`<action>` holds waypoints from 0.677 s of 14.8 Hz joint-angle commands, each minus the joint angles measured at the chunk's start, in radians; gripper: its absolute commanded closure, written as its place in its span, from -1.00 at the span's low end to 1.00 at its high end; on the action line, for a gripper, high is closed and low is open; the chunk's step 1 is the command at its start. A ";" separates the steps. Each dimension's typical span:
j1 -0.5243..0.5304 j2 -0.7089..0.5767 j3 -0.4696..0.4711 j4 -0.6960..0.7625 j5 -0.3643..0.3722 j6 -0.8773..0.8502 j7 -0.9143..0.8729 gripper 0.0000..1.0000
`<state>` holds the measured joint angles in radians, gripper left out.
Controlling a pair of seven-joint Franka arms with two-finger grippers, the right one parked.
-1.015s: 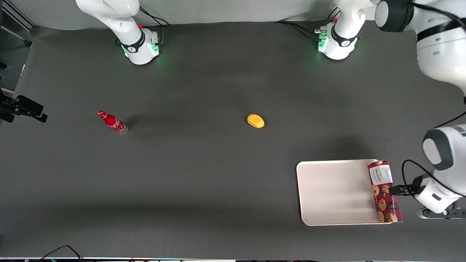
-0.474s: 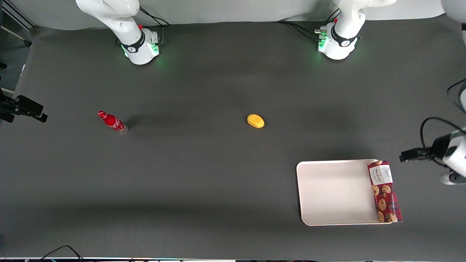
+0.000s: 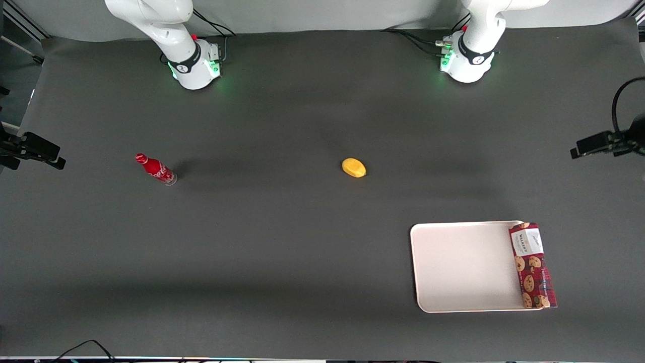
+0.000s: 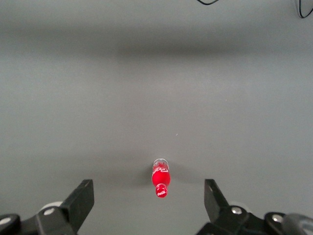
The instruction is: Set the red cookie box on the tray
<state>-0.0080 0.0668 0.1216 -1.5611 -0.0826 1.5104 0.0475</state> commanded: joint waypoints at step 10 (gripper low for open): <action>-0.006 -0.119 -0.123 -0.077 0.138 0.065 -0.032 -1.00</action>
<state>-0.0100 -0.0388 -0.0028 -1.6133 0.0355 1.5298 0.0273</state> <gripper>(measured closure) 0.000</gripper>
